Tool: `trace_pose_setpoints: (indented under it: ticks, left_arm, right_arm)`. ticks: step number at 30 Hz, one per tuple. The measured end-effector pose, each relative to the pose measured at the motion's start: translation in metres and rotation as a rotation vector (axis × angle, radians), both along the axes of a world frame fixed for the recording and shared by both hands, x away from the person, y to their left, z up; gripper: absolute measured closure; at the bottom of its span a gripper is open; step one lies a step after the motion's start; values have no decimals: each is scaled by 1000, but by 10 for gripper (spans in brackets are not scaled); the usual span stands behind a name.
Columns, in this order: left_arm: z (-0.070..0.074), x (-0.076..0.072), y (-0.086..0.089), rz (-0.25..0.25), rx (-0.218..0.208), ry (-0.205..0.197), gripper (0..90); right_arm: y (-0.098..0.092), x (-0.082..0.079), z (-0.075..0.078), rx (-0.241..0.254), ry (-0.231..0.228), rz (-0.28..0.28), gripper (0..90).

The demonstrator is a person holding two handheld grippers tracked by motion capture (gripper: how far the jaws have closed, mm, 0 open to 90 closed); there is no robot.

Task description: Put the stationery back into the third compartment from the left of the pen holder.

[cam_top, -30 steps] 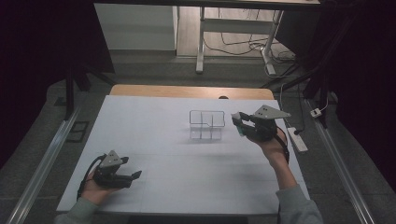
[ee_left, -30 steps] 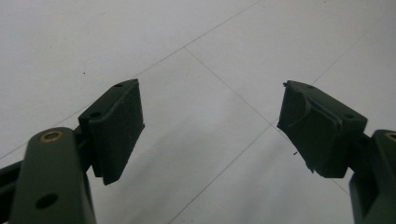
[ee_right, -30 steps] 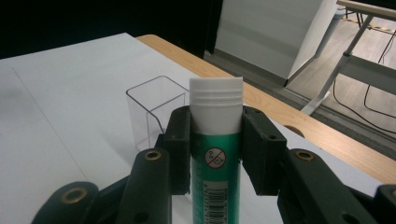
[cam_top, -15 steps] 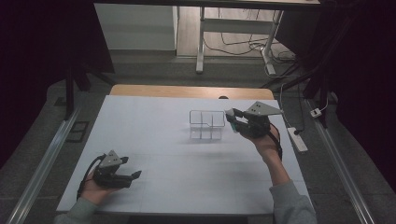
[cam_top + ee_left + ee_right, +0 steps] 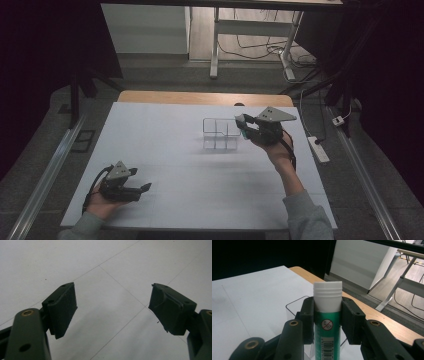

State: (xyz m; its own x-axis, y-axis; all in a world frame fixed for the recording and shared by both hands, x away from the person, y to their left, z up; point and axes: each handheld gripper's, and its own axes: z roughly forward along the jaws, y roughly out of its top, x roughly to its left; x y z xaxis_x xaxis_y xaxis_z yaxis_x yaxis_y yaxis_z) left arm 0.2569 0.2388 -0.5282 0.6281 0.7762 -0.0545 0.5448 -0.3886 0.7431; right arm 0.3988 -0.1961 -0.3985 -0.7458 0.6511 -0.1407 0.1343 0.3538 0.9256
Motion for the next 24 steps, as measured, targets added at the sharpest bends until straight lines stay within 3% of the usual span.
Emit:
trace_pose_setpoints:
  ticks: [24]
  left_arm:
    - [0,0,0,-1,6,-1,217]
  right_arm:
    - [18,18,-4,24,-3,5,649]
